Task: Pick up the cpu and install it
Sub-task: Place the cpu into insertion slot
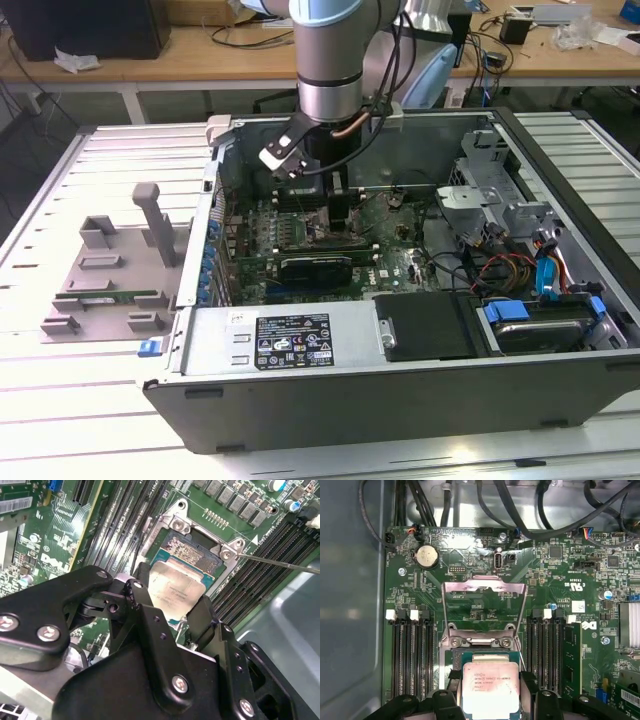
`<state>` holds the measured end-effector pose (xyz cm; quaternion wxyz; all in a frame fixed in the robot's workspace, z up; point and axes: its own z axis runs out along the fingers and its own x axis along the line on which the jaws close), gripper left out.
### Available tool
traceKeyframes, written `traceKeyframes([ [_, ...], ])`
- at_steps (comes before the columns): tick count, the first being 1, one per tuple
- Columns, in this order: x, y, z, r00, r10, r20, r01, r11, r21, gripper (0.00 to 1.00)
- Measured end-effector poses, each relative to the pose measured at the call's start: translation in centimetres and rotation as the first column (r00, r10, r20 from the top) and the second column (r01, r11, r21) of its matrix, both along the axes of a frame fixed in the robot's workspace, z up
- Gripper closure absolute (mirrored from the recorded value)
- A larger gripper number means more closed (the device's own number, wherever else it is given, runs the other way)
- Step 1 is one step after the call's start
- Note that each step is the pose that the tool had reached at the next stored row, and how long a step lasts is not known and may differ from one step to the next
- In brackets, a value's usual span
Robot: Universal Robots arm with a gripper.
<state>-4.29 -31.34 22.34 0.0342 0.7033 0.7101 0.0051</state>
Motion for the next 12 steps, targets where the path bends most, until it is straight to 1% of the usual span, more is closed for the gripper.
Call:
traceKeyframes([
  [1,-0.01,0.11,-0.01,1.0,0.002,-0.0018,-0.002,1.0,-0.0062,0.45],
  [4,-0.01,0.17,-0.11,1.0,0.004,-0.0069,-0.004,0.9997,-0.0238,0.45],
  [5,0.0,0.19,-0.2,1.0,0.004,-0.0087,-0.004,0.9996,-0.027,0.45],
  [9,-0.01,0.31,-0.6,0.9999,0.007,-0.0095,-0.007,0.9996,-0.0273,0.45],
  [12,-0.02,0.32,-0.97,0.9999,0.008,-0.0096,-0.008,0.9996,-0.0274,0.45],
])
